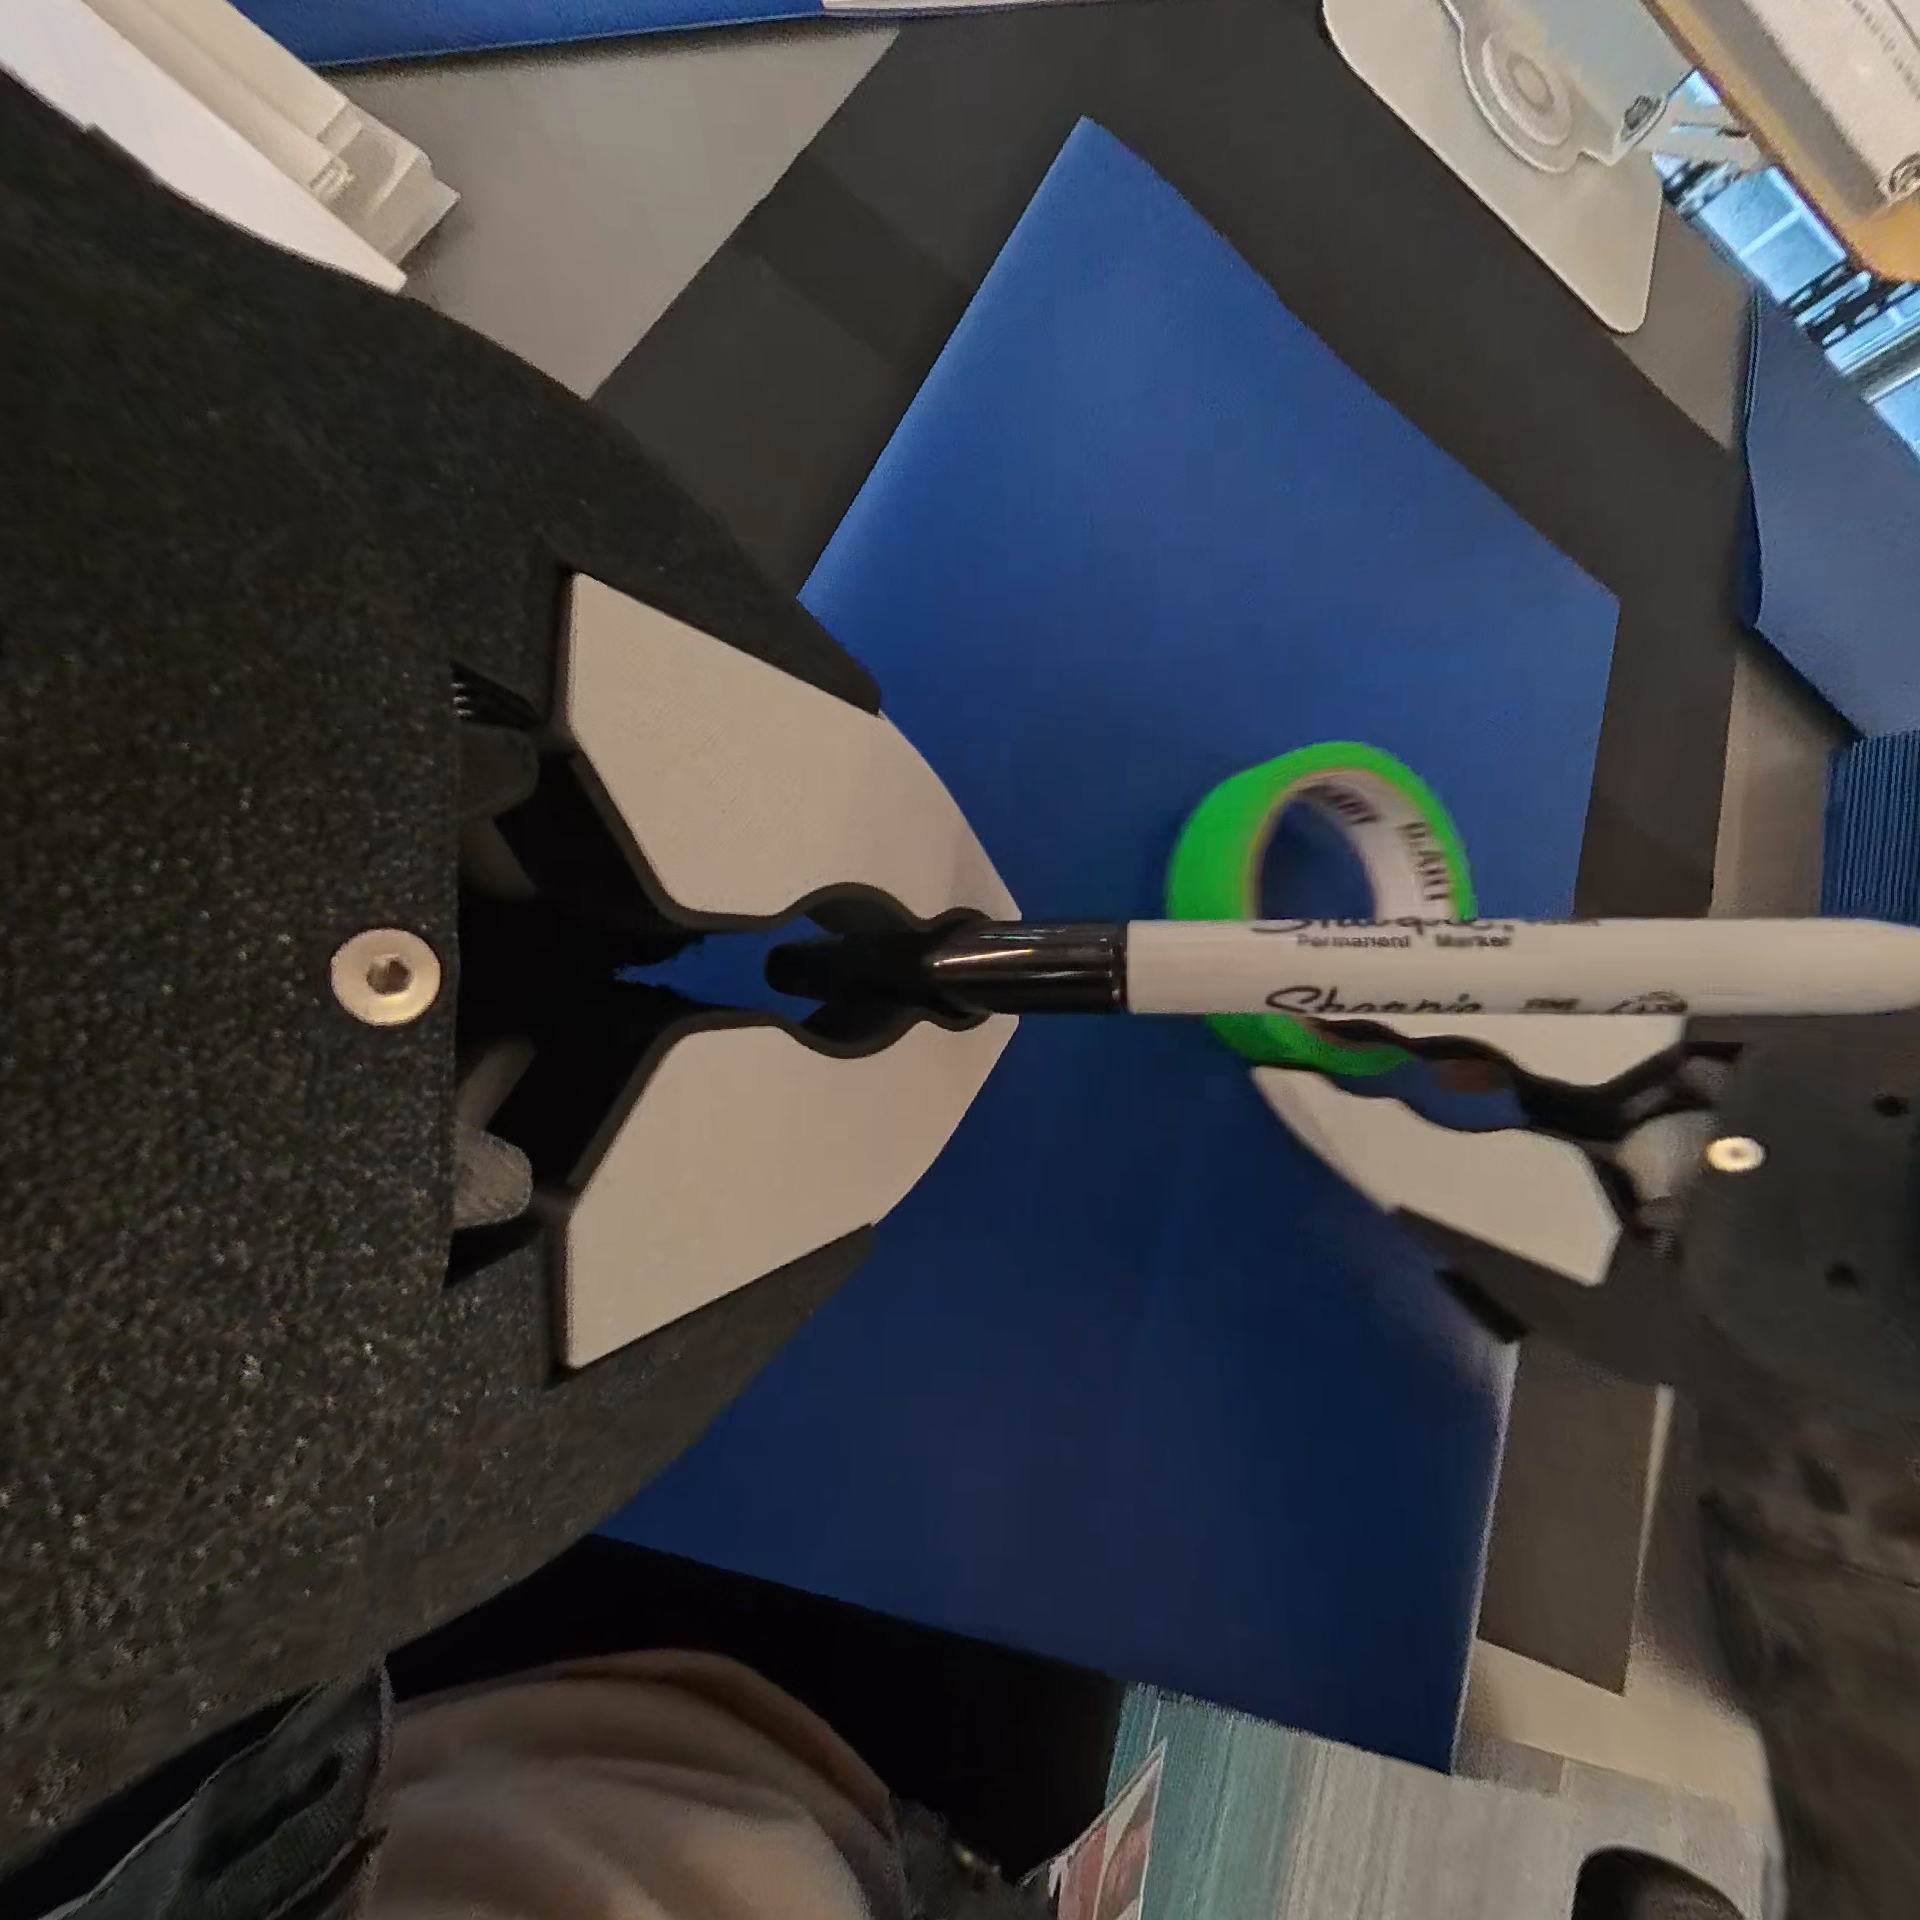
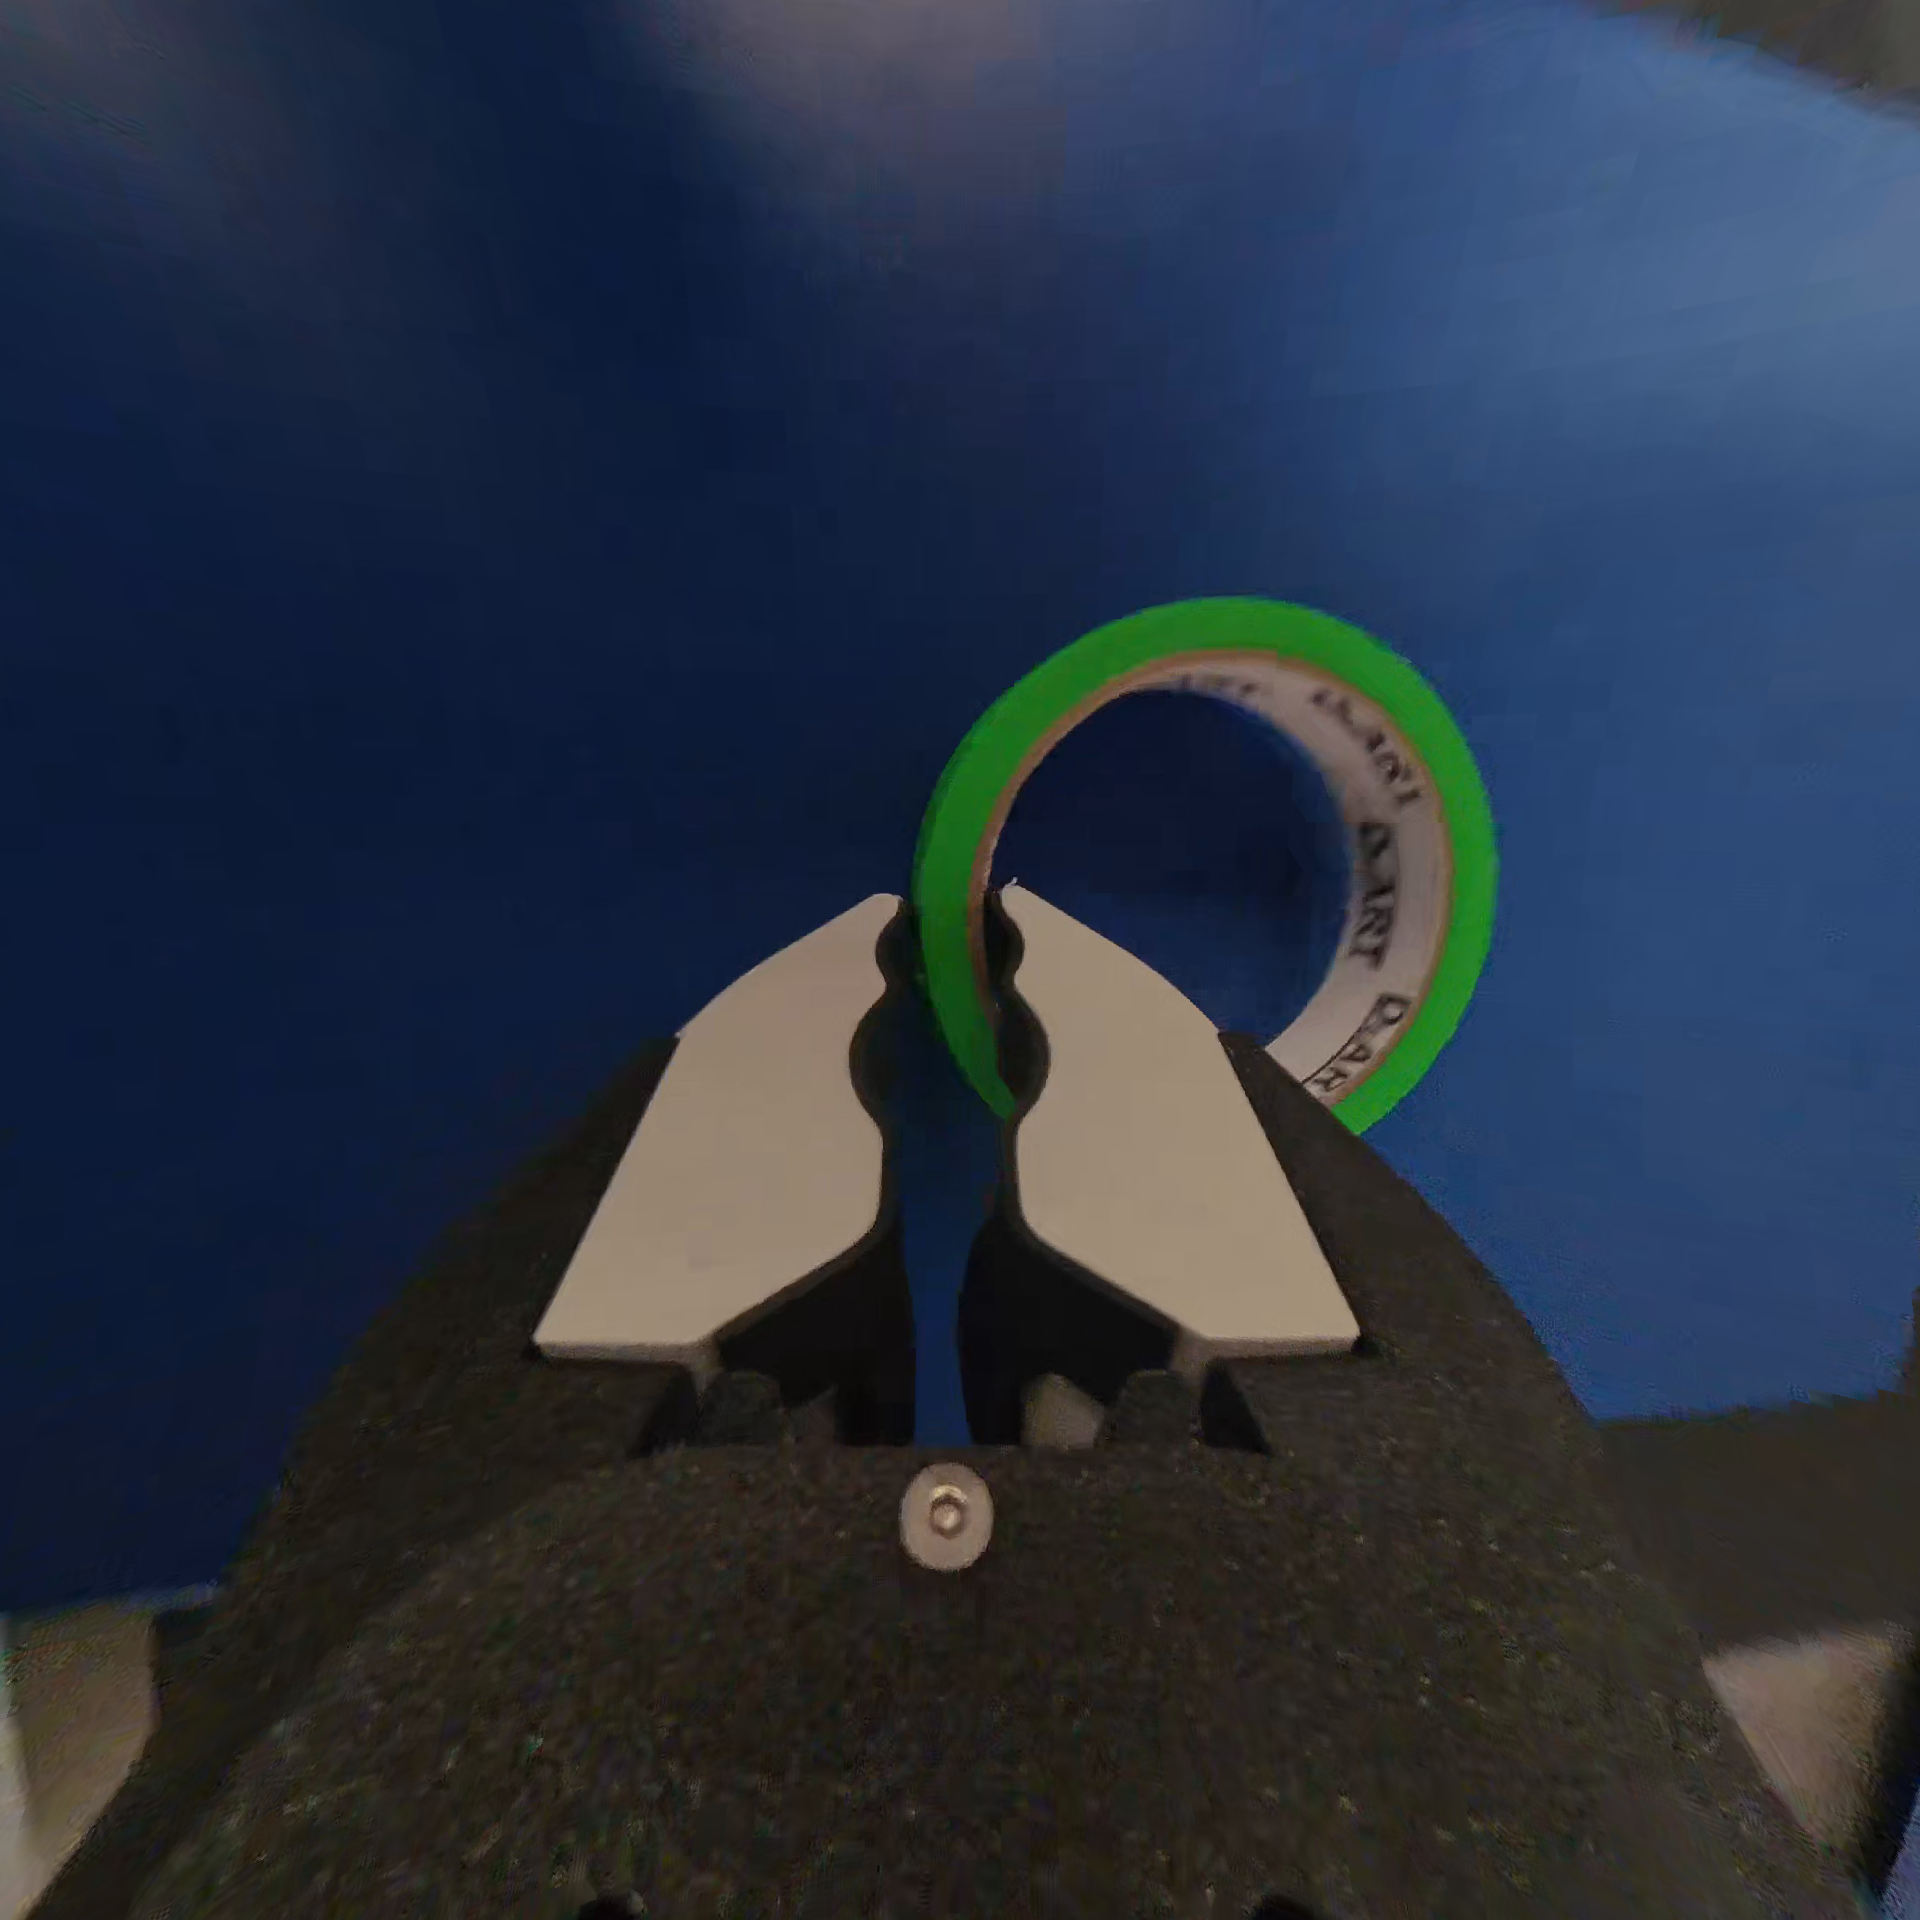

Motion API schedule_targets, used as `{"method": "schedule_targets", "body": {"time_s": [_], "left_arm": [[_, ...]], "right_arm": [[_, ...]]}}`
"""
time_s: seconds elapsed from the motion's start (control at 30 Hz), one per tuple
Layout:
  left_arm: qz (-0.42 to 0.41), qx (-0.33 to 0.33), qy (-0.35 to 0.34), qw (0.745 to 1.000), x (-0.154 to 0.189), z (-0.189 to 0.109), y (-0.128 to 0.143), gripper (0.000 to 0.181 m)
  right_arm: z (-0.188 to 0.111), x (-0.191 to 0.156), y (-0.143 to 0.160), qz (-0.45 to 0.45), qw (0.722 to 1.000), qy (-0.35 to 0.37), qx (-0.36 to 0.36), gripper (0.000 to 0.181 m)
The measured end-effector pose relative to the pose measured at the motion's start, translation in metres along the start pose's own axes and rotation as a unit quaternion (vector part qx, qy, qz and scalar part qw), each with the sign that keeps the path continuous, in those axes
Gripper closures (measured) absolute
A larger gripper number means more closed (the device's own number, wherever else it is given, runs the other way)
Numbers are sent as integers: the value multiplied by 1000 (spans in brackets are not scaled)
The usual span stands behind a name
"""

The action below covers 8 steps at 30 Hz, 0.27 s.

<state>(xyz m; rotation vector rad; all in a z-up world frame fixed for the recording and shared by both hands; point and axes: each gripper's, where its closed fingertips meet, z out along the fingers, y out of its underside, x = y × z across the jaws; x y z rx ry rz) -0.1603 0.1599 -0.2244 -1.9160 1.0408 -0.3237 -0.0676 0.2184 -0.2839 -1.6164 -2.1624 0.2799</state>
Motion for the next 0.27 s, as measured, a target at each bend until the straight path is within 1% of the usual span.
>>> {"method": "schedule_targets", "body": {"time_s": [0.03, 0.1, 0.13, 0.2, 0.27], "left_arm": [[-1, 0, 3, 1000, 2, 0, 1, 171], [-4, 1, 15, 1000, 8, 0, 3, 171], [-6, 1, 22, 1000, 11, 1, 4, 171], [-4, 3, 31, 999, 17, 3, 4, 171], [3, 2, 34, 999, 22, 3, 3, 171]], "right_arm": [[-8, 3, 15, 22, 1000, 9, -11, 169], [-27, 4, 50, 61, 997, 30, -26, 171], [-36, 2, 71, 82, 995, 39, -45, 171], [-53, -8, 107, 105, 991, 51, -71, 171], [-66, -21, 134, 118, 988, 58, -84, 171]]}}
